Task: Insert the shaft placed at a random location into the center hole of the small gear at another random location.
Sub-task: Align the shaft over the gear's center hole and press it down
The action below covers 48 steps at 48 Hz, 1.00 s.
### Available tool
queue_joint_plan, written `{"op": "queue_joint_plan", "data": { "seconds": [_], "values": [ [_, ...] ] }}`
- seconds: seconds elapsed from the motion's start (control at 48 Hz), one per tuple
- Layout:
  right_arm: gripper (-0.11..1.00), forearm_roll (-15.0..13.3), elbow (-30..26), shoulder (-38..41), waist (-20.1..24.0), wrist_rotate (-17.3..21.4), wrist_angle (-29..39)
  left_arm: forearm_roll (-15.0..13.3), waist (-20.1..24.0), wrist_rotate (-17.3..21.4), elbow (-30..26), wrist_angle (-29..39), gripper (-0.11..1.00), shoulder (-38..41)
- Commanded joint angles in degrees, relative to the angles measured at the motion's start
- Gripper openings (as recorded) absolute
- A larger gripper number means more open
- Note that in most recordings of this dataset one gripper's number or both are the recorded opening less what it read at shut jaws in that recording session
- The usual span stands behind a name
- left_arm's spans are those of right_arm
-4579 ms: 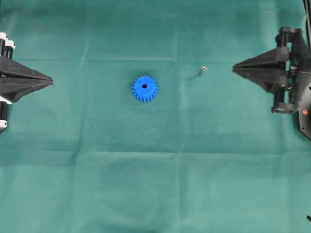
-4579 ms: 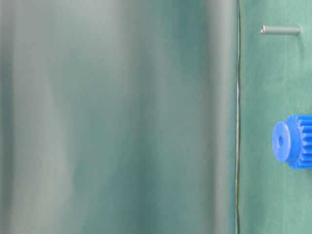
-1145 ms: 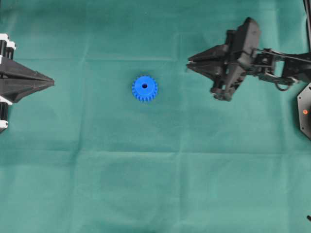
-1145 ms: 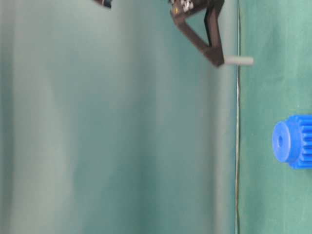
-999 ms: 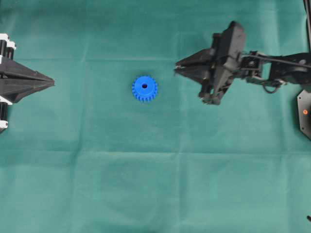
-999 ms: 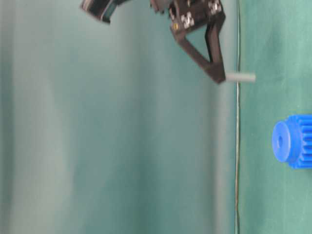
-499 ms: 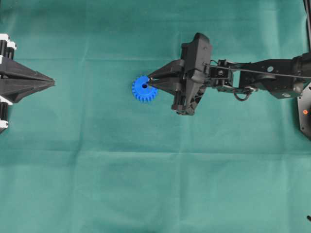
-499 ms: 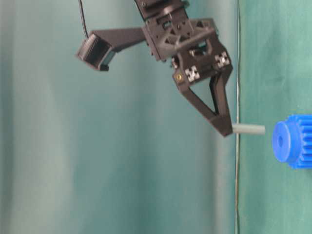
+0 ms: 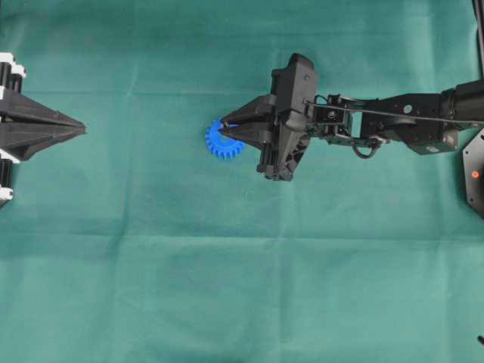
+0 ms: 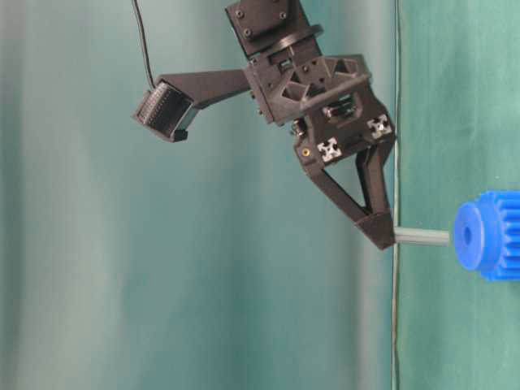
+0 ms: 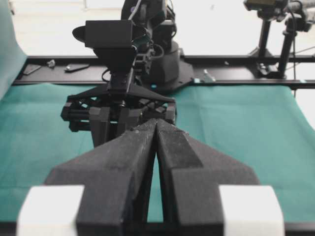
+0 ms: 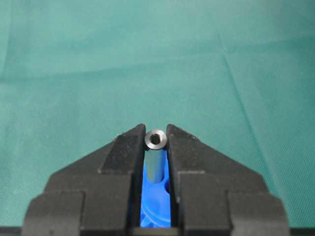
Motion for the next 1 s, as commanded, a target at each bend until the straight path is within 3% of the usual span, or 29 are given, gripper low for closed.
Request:
{"op": "queue_joint_plan", "data": {
  "seconds": [0.0, 0.479, 0.978],
  "values": [
    [0.13, -0.09, -1.23, -0.7, 0.18, 0.09, -0.18, 0.18, 0.0, 0.09, -1.49, -0.26, 0.0, 0.53],
    [0.13, -0.09, -1.67, 3.43, -0.26, 0.0, -1.14, 0.18, 0.0, 0.09, -1.49, -0.44, 0.0, 0.53],
    [0.13, -0.18, -1.23, 0.97, -0.53, -0.18, -0.97, 0.18, 0.0, -0.09, -1.49, -0.26, 0.0, 0.53]
  ]
}}
